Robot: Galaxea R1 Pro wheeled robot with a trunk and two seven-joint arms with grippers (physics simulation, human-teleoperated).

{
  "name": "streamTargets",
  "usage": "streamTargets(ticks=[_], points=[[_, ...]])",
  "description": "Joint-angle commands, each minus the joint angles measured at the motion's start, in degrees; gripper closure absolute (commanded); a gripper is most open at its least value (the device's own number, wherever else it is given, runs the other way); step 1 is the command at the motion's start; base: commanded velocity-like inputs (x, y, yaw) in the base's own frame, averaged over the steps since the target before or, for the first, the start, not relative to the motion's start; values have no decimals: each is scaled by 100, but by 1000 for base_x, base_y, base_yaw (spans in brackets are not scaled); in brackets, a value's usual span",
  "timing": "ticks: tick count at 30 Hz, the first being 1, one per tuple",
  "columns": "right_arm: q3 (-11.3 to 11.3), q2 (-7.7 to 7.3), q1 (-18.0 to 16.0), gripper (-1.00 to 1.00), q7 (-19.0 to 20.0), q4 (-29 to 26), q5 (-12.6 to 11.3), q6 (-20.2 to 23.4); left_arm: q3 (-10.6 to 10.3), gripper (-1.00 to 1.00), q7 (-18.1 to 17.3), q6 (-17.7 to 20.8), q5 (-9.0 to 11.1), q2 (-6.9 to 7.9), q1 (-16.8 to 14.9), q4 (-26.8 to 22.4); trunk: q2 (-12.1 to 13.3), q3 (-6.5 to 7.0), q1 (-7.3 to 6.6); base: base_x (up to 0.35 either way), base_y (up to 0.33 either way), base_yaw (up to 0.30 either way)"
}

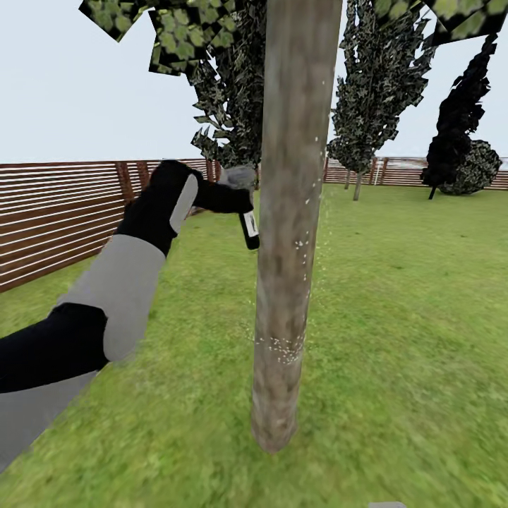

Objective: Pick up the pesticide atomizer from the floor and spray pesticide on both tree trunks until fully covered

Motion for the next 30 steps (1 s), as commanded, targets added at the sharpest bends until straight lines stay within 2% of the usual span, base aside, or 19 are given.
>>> streamTargets(ticks=[1, 4, 5, 7, 9, 10, 13, 15, 16, 17, 19, 20, 25, 30], points=[[0, 0, 0, -100, -4, -2, 0, 2, -1, 100, 0, 4, 11, 0, -220, 123, 0, -2, -1, 0, 0, 0], [0, 0, 0, -100, -8, 1, 0, 4, 1, 100, 0, 29, 19, 0, -948, 674, 0, -2, -1, 0, 0, 0], [0, 0, 0, -100, -9, 0, 0, 4, 1, 100, -46, 103, 24, 0, -1298, 1017, 0, -2, -1, 0, 0, 0], [0, 0, 0, -100, -9, 2, 0, 3, 1, 100, -205, 128, 20, 0, -1726, 1362, 0, -2, -1, 0, 0, 0], [0, 0, 0, -100, -9, 2, 0, 3, 1, 100, -255, 134, 23, 0, -2123, 1600, 0, -2, -1, 0, 0, 0], [0, 0, 0, -100, -9, 2, 0, 3, 4, 100, -267, 136, 23, 0, -2486, 1786, 0, -2, -1, 0, 0, 0], [0, 0, 0, -100, -9, 2, 0, 4, 17, 100, -272, 144, 26, 0, -3215, 1908, 0, -2, -1, 0, 0, 0], [0, 0, 0, -100, -9, 2, 0, 5, 25, 100, -273, 145, 40, 0, -3434, 1915, 0, -2, -1, 0, 0, 0], [0, 0, 0, -100, -9, 2, 0, 3, 30, 100, -273, 145, 216, 0, -3550, 1917, 0, -2, -1, 0, 0, 0], [0, 0, 0, -100, -9, 2, 0, 4, 29, 100, -273, 141, 791, 0, -3629, 1919, 0, -2, -1, 0, 0, 0], [0, 0, 0, -100, -9, 2, 0, 4, 28, 100, -273, 138, 1145, 0, -3665, 1961, 0, -2, -1, 0, 0, 0], [0, 0, 0, -100, -9, 2, 0, 5, 28, 100, -273, 137, 1247, 0, -3676, 1989, 0, -2, -1, 0, 0, 0], [0, 0, 0, -100, -9, 2, 0, 4, 33, 100, -273, 137, 1339, 0, -3683, 2051, 0, -2, -1, 0, 0, 0], [0, 0, 0, -100, -9, 2, 0, 3, 43, 100, -278, 136, 1339, 0, -3683, 2854, 0, -2, -1, 0, 0, 0]])
